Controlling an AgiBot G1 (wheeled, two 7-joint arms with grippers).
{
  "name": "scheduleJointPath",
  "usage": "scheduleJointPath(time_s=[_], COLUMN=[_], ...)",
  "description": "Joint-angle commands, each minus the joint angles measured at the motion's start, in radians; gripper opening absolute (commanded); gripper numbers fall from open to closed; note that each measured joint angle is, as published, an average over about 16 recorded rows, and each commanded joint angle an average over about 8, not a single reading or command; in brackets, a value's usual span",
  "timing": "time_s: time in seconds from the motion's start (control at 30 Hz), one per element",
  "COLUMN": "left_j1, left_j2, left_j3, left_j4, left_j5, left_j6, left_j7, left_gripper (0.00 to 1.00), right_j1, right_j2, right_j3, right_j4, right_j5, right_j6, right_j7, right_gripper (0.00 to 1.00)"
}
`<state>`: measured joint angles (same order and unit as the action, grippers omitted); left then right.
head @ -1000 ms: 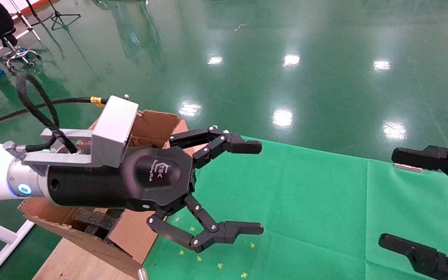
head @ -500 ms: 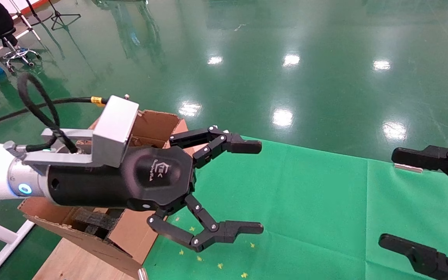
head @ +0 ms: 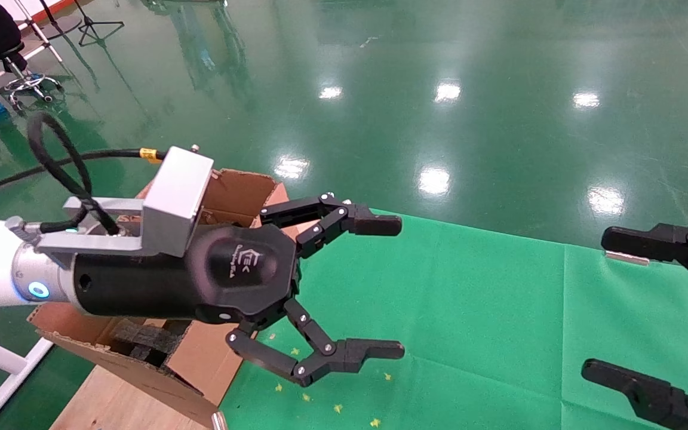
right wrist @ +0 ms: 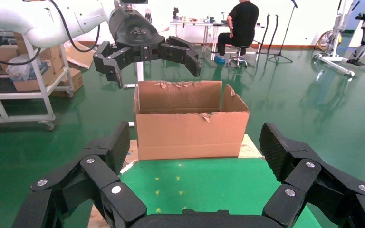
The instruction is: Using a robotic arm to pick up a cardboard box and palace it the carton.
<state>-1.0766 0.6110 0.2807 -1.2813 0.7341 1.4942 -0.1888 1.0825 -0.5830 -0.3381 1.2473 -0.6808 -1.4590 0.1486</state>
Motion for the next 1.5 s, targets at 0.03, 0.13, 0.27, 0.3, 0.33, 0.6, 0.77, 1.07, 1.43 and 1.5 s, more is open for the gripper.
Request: scheduleJointPath(time_s=[0.03, 0.13, 0.27, 0.3, 0.33, 0.6, 0.77, 1.07, 1.43, 1.5], left_j1=[0.0, 0.0, 0.0, 0.0, 0.0, 0.0, 0.0, 0.0, 0.0, 0.0], left_j2=[0.0, 0.0, 0.0, 0.0, 0.0, 0.0, 0.0, 0.0, 0.0, 0.0], left_j3=[0.0, 0.0, 0.0, 0.0, 0.0, 0.0, 0.0, 0.0, 0.0, 0.0], left_j4=[0.0, 0.0, 0.0, 0.0, 0.0, 0.0, 0.0, 0.0, 0.0, 0.0], left_j5=[0.0, 0.0, 0.0, 0.0, 0.0, 0.0, 0.0, 0.0, 0.0, 0.0], left_j6=[0.0, 0.0, 0.0, 0.0, 0.0, 0.0, 0.0, 0.0, 0.0, 0.0], left_j7=[0.0, 0.0, 0.0, 0.0, 0.0, 0.0, 0.0, 0.0, 0.0, 0.0], left_gripper=[1.0, 1.0, 1.0, 1.0, 1.0, 1.0, 1.0, 1.0, 1.0, 1.0], right_j1=[0.0, 0.0, 0.0, 0.0, 0.0, 0.0, 0.0, 0.0, 0.0, 0.0], right_j2=[0.0, 0.0, 0.0, 0.0, 0.0, 0.0, 0.0, 0.0, 0.0, 0.0], right_j3=[0.0, 0.0, 0.0, 0.0, 0.0, 0.0, 0.0, 0.0, 0.0, 0.0], right_j4=[0.0, 0.0, 0.0, 0.0, 0.0, 0.0, 0.0, 0.0, 0.0, 0.0], right_j5=[0.0, 0.0, 0.0, 0.0, 0.0, 0.0, 0.0, 0.0, 0.0, 0.0], right_j6=[0.0, 0.0, 0.0, 0.0, 0.0, 0.0, 0.0, 0.0, 0.0, 0.0], right_j7=[0.0, 0.0, 0.0, 0.0, 0.0, 0.0, 0.0, 0.0, 0.0, 0.0], right_gripper=[1.0, 1.0, 1.0, 1.0, 1.0, 1.0, 1.0, 1.0, 1.0, 1.0])
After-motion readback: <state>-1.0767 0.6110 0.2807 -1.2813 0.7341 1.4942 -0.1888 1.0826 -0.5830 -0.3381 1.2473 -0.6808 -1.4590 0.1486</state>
